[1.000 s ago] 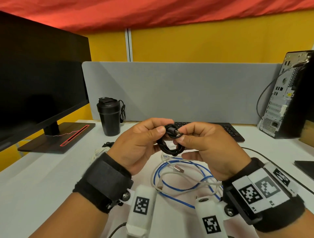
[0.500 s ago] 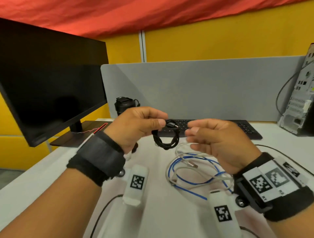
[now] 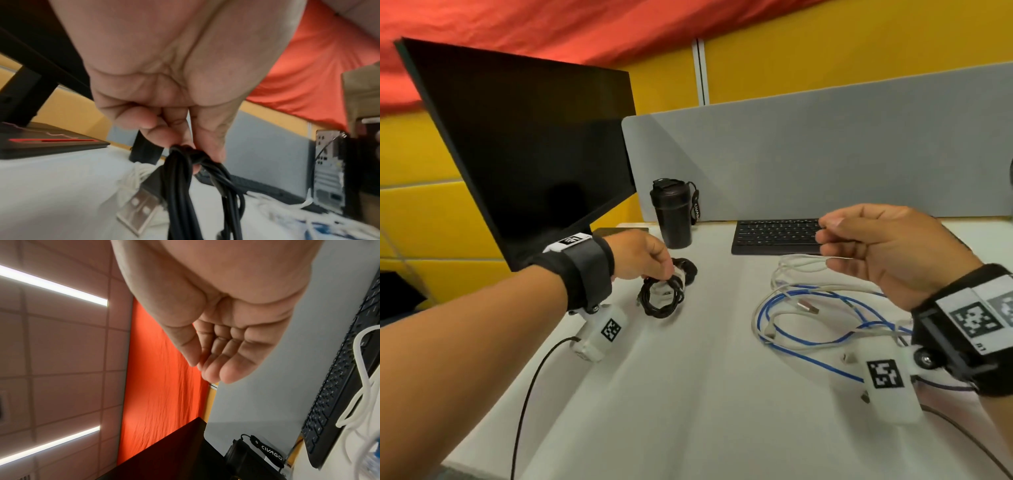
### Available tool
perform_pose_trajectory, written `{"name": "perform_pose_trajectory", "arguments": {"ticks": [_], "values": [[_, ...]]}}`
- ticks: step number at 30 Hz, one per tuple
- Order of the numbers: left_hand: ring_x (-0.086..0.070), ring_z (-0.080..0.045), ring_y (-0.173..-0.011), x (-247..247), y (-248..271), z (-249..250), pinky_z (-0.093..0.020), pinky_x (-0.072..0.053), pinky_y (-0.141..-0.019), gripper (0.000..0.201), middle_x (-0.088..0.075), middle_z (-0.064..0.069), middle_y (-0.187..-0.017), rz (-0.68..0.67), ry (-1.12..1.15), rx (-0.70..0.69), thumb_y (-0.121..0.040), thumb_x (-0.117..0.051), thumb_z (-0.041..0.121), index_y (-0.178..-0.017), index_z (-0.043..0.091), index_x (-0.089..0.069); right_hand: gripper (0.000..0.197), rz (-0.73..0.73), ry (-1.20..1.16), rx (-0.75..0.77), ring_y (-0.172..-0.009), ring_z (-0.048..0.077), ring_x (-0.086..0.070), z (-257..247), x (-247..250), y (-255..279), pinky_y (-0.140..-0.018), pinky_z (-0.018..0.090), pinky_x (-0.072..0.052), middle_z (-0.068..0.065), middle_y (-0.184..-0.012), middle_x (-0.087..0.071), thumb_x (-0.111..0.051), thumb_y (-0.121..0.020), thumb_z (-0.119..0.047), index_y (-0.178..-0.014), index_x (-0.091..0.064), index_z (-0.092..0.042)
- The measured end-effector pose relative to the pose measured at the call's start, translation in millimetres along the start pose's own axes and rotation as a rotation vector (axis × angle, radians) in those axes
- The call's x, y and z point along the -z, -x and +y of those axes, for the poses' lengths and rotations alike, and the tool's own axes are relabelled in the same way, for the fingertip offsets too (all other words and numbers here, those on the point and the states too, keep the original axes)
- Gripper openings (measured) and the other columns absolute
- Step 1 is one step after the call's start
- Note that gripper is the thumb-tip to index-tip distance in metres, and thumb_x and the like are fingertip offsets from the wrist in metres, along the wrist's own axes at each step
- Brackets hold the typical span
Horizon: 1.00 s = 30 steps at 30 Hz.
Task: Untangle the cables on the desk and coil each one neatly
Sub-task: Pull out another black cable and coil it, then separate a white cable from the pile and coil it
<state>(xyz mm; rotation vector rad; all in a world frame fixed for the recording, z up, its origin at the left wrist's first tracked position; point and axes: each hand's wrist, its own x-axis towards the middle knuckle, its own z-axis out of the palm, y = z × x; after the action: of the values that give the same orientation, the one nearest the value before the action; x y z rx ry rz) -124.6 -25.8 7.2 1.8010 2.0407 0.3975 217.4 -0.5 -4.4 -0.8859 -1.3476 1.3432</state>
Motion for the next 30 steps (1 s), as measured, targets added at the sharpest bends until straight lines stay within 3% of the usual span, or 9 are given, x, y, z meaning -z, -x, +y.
{"name": "perform_pose_trajectory", "arguments": {"ticks": [3, 6, 8, 12, 15, 18, 24, 27, 30], "values": [[-0.068, -0.021, -0.098, -6, -10, -6, -0.034, -0.054, -0.093, 0.006, -0.076, 0.001, -0.095, -0.027, -0.068, 0.042, -0.086, -0.076, 0.016, -0.090, 0.021, -0.077, 0.008, 0.032, -0.034, -0.006, -0.063, 0.014, -0.066, -3, 5, -2, -0.055, 0.024, -0.056, 0.006, -0.078, -0.073, -0.063, -0.092, -0.013, -0.090, -0.070, -0.010], [-0.069, -0.020, -0.099, -12, -21, -10, -0.038, -0.052, -0.099, 0.005, -0.077, 0.003, -0.095, -0.032, -0.118, 0.036, -0.086, -0.076, 0.018, -0.087, 0.024, -0.077, 0.008, 0.077, -0.066, -0.009, -0.059, 0.012, -0.065, -7, 15, -5, -0.054, 0.023, -0.056, 0.004, -0.074, -0.072, -0.062, -0.092, -0.013, -0.088, -0.069, -0.011], [-0.070, -0.018, -0.096, -15, -25, -6, -0.035, -0.054, -0.093, 0.005, -0.077, 0.005, -0.092, -0.015, -0.166, 0.021, -0.086, -0.076, 0.021, -0.086, 0.026, -0.077, 0.009, 0.102, -0.082, -0.019, -0.057, 0.011, -0.064, -9, 24, -7, -0.054, 0.023, -0.056, 0.003, -0.072, -0.071, -0.061, -0.093, -0.012, -0.087, -0.068, -0.011], [-0.066, -0.010, -0.084, -21, -15, 31, -0.021, -0.048, -0.066, 0.004, -0.073, 0.012, -0.089, 0.100, -0.204, -0.015, -0.089, -0.069, 0.032, -0.087, 0.033, -0.073, 0.009, 0.157, -0.101, -0.046, -0.057, 0.011, -0.064, -11, 37, -11, -0.054, 0.024, -0.055, 0.003, -0.071, -0.070, -0.062, -0.092, -0.012, -0.087, -0.068, -0.012], [-0.064, -0.002, -0.085, -36, -5, 75, -0.020, -0.049, -0.071, 0.008, -0.071, 0.019, -0.091, 0.048, -0.171, -0.157, -0.090, -0.067, 0.038, -0.091, 0.035, -0.074, 0.005, 0.191, -0.134, -0.034, -0.057, 0.011, -0.064, -13, 44, -12, -0.055, 0.025, -0.056, 0.003, -0.072, -0.070, -0.064, -0.091, -0.013, -0.088, -0.068, -0.012], [-0.063, -0.005, -0.088, -66, -8, 120, -0.026, -0.054, -0.080, 0.015, -0.070, 0.015, -0.099, -0.054, -0.318, -0.246, -0.091, -0.064, 0.042, -0.099, 0.032, -0.072, 0.003, 0.222, -0.172, -0.032, -0.056, 0.011, -0.063, -14, 50, -14, -0.055, 0.024, -0.055, 0.002, -0.070, -0.069, -0.064, -0.091, -0.013, -0.090, -0.067, -0.012], [-0.060, -0.019, -0.101, -113, -41, 155, -0.029, -0.048, -0.084, 0.045, -0.066, -0.004, -0.113, -0.139, -0.667, -0.101, -0.095, -0.056, 0.050, -0.120, 0.013, -0.064, 0.009, 0.316, -0.180, -0.079, -0.052, 0.008, -0.059, -16, 66, -17, -0.051, 0.022, -0.051, -0.001, -0.066, -0.067, -0.062, -0.092, -0.014, -0.084, -0.066, -0.015], [-0.062, -0.020, -0.104, -117, -47, 157, -0.029, -0.048, -0.087, 0.041, -0.068, -0.005, -0.114, -0.168, -0.732, -0.109, -0.096, -0.058, 0.044, -0.120, 0.012, -0.066, 0.010, 0.362, -0.022, -0.113, -0.052, 0.011, -0.057, -17, 76, -17, -0.048, 0.021, -0.049, 0.005, -0.072, -0.068, -0.062, -0.090, -0.009, -0.081, -0.067, -0.012], [-0.062, -0.019, -0.101, -111, -47, 159, -0.027, -0.047, -0.082, 0.030, -0.069, -0.003, -0.107, -0.137, -0.683, -0.140, -0.096, -0.061, 0.037, -0.114, 0.015, -0.068, 0.007, 0.296, 0.500, -0.155, -0.060, 0.015, -0.060, -18, 78, -15, -0.051, 0.023, -0.048, 0.008, -0.079, -0.070, -0.065, -0.085, -0.009, -0.085, -0.072, -0.010]]}}
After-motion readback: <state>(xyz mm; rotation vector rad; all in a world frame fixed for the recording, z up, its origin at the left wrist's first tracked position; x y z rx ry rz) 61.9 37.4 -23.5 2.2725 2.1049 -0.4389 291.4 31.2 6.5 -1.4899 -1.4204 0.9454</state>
